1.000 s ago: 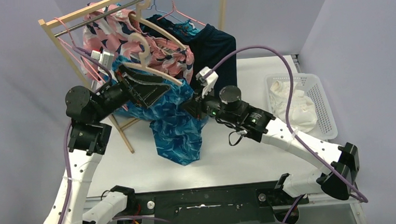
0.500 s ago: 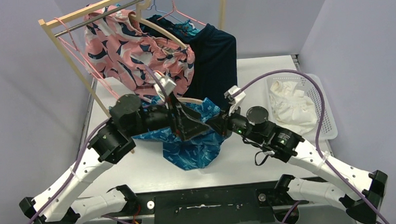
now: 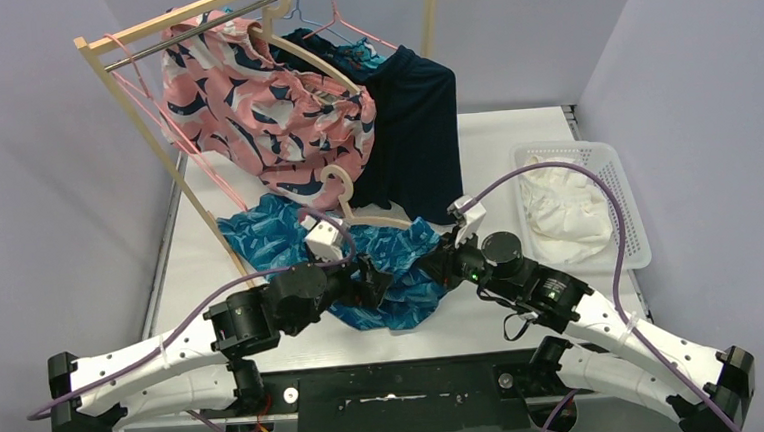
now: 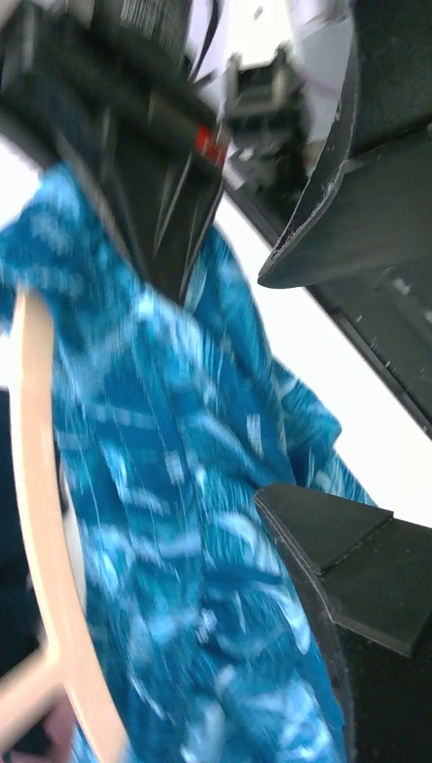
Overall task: Remove the shorts from the hanger
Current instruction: Pick up the hanger from the clothes rod.
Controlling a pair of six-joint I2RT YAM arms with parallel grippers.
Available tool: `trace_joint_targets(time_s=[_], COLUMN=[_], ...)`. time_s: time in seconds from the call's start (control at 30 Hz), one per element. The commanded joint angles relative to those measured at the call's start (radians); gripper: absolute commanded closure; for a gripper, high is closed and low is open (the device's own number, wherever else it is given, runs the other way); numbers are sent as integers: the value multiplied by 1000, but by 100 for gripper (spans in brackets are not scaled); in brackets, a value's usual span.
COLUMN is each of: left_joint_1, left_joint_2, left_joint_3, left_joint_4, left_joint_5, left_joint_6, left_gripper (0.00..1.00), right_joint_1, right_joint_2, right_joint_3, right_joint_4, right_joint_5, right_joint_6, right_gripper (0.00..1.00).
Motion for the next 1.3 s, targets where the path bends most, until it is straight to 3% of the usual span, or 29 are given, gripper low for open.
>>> trace_joint_targets(time_s=[0.0,0.1,0.17,0.37,0.5,0.77,1.07,1.27], left_joint_1=[-3,15,82,478,601,613,627,645], left_joint_2=[-88,-115,-114,-123,-121,-4,74,206], left_joint_3=[-137,-184,-179,-266,-304,-284,-243,-155], left_joint_4=[105,142,107,253,412,540,599,619], left_joint_5=[-301,-374,-350,144,358,443,247,302], left_joint_6=[-117,-118,-146,-112,-70,-44,39,66], left_gripper=[20,20,19,19,17,15,15,17], right_joint_1=[-3,-4,-3,-2,-2,-2,-2,0], right_joint_2=[-24,-10,6,52,48,28,13,11], right_joint_3=[-5,-6,-1,23,27,28,32,36], right_joint_4=[76,85,88,94,98,81,70,86], right_joint_5=[22,15,14,8,2,2,-21,-35], right_joint_6=[41,40,41,43,43,40,24,14], right_gripper=[100,100,100,100,100,100,100,100])
